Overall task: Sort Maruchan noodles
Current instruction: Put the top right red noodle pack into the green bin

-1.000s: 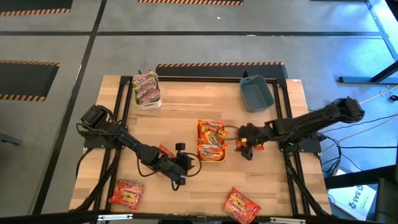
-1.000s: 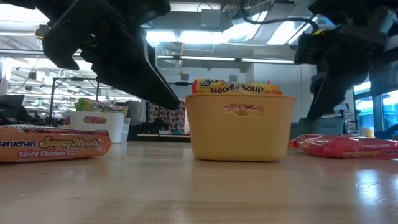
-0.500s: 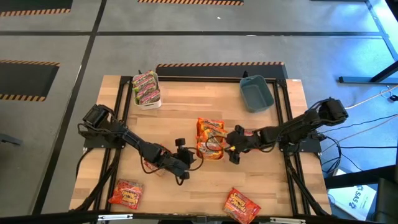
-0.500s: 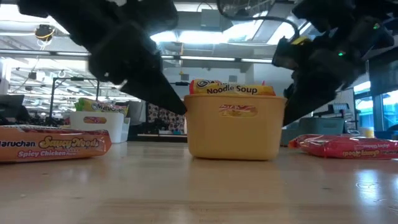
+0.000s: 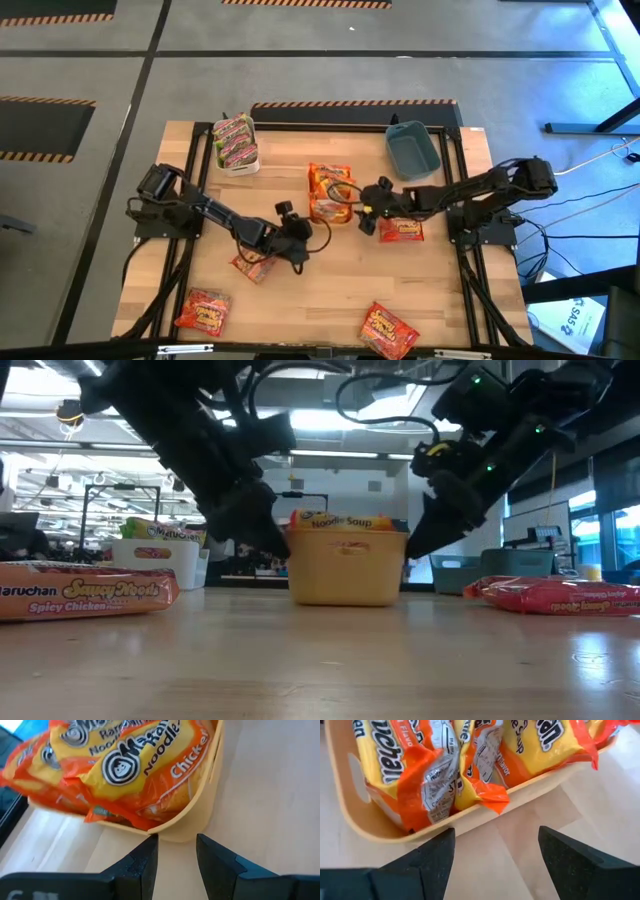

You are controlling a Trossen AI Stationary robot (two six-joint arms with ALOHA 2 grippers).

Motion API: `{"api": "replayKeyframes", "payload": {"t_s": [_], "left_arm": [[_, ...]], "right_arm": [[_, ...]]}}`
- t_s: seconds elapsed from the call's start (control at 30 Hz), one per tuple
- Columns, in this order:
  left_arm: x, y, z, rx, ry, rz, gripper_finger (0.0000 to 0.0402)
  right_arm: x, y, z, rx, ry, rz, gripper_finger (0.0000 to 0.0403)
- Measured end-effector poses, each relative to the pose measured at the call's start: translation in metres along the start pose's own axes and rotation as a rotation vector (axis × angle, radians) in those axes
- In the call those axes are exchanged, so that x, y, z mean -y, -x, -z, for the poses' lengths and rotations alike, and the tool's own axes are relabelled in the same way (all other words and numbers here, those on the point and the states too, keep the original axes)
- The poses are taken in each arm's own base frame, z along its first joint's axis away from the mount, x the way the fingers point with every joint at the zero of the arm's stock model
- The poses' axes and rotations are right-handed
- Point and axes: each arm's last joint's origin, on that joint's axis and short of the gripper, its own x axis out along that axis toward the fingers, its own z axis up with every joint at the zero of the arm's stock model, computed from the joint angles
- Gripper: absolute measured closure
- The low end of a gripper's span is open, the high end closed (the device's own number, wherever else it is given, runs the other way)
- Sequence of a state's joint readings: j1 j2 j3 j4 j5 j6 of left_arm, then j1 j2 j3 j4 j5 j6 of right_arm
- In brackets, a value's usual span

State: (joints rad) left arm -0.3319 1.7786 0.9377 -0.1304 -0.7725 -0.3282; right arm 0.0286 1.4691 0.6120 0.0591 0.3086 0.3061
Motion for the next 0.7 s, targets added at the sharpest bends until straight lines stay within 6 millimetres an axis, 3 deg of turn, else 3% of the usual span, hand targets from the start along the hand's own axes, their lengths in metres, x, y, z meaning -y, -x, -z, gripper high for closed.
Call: {"api": "replayKeyframes", "payload": {"t_s": [0.13, 0.5, 0.7], "left_arm": [[0.0, -0.001, 0.003, -0.041, 0.014, 0.035, 0.0274], [0.037, 0.034, 0.014, -0.041, -0.014, 0.293, 0.0274], [0.045, 0.041, 0.007, 0.047, -0.018, 0.342, 0.0274]], "right_arm": [[0.002, 0.009, 0.002, -0.048, 0.009, -0.01, 0.0133], [-0.007, 0.079, 0.043, -0.378, -0.087, 0.062, 0.0133], [-0.02, 0.09, 0.062, -0.451, -0.109, 0.111, 0.0133]]}}
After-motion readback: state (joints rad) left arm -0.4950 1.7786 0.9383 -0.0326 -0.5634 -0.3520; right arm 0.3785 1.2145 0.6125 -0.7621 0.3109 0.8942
